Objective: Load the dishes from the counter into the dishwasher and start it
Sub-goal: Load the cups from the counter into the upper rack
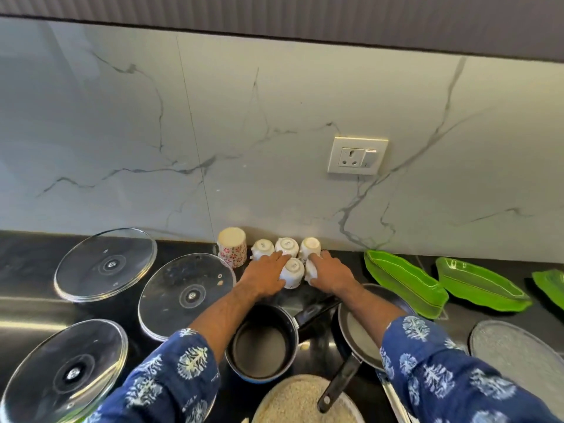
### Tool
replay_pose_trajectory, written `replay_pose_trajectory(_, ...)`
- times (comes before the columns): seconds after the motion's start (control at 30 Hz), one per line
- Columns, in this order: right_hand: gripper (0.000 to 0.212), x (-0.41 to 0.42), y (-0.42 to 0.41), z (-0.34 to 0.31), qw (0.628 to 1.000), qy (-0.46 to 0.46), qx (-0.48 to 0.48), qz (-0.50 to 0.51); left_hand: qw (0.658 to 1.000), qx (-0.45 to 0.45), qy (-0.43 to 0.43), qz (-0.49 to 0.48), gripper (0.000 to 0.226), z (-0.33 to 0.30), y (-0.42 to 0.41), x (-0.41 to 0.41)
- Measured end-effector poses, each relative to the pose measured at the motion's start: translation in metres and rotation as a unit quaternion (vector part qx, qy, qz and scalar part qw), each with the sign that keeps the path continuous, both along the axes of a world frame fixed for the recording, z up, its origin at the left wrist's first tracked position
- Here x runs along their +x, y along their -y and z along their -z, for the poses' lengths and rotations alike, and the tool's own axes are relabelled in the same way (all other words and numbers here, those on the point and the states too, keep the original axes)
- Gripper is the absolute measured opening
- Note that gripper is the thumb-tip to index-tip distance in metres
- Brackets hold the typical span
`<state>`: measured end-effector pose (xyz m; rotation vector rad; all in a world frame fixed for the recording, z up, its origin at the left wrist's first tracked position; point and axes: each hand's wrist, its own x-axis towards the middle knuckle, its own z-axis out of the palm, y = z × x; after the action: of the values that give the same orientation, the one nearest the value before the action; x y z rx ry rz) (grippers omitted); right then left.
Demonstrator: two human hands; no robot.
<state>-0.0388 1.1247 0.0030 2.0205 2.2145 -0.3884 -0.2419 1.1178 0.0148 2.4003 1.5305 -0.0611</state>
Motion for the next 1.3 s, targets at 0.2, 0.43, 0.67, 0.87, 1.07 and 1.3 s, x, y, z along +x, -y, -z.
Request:
replay_pose_trajectory(0.2,0.06,-0.002,-0.01,0.011,0.999,-0.004,0.036,0.012,0.999,0.015,-0.035,0.007,0.072,0.016,-0.008,0.01)
replay_pose_trajectory(0.43,0.069,0.013,-0.017,0.008,0.991,-0.111,0.026,0.064,0.997,0.049,-0.067,-0.007,0.074,0.029,-0.02,0.033)
replay_pose_trajectory(0.67,0.049,0.064,0.018,-0.023,0.891,-0.402,0.114,0.175,0.996,0.07,-0.062,0.011,0.069,0.022,-0.03,0.037)
replay_pose_trajectory(0.87,0.022,0.074,0.115,-0.056,0.62,-0.733,0.047,0.275,0.981,0.098,0.149,-0.073,0.079,-0.001,0.005,0.017)
replay_pose_trajectory(1.07,0.039,0.043,0.255,-0.071,0.464,-0.818,0.044,0.336,0.886,-0.116,0.448,-0.023,0.064,-0.04,0.073,0.018)
replay_pose_trajectory(1.3,0.053,-0.007,0.439,-0.052,0.343,-0.838,0.149,0.398,0.784,-0.388,0.466,0.129,0.068,-0.04,0.213,0.044)
